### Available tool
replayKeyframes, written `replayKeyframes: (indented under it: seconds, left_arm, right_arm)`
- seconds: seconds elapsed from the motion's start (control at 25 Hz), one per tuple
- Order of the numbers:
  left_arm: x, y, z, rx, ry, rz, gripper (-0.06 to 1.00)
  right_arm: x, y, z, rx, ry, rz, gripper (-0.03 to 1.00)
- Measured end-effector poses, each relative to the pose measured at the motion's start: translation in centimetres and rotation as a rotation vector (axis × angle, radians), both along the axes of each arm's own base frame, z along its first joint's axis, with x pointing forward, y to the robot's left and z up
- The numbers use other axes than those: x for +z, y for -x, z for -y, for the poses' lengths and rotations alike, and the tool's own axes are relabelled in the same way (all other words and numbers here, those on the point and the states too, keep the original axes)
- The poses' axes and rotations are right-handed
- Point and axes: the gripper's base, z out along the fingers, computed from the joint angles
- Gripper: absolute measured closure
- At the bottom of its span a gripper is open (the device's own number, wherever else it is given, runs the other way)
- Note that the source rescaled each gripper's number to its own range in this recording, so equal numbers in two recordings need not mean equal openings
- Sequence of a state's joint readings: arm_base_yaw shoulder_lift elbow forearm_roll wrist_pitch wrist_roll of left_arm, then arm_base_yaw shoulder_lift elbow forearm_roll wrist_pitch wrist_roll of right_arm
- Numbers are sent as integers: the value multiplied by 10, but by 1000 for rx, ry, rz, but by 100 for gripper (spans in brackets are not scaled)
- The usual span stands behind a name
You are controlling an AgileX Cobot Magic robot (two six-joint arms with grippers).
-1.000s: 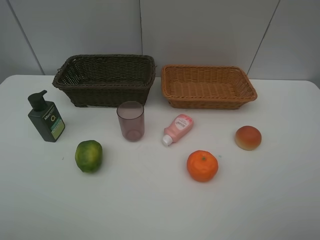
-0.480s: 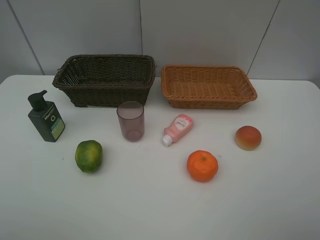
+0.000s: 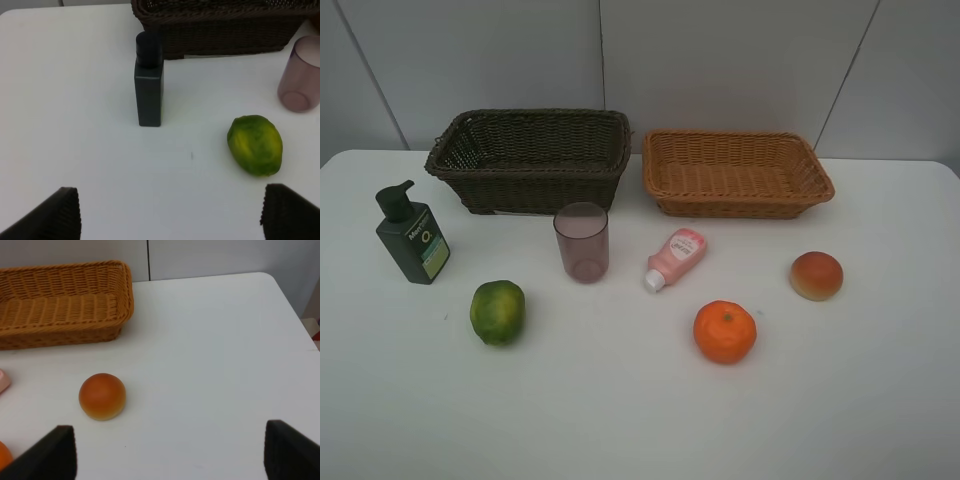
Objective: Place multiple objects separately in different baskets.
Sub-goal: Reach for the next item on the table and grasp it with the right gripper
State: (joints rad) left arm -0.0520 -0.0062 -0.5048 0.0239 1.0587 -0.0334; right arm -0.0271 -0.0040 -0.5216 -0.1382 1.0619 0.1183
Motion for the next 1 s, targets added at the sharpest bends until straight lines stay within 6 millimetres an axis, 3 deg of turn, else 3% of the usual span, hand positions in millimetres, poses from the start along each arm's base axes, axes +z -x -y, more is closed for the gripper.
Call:
replayKeyframes:
  seconds: [1.0]
  left_arm:
    - [0,0,0,0,0,0,1]
  right_arm:
    - [0,0,0,0,0,0,39]
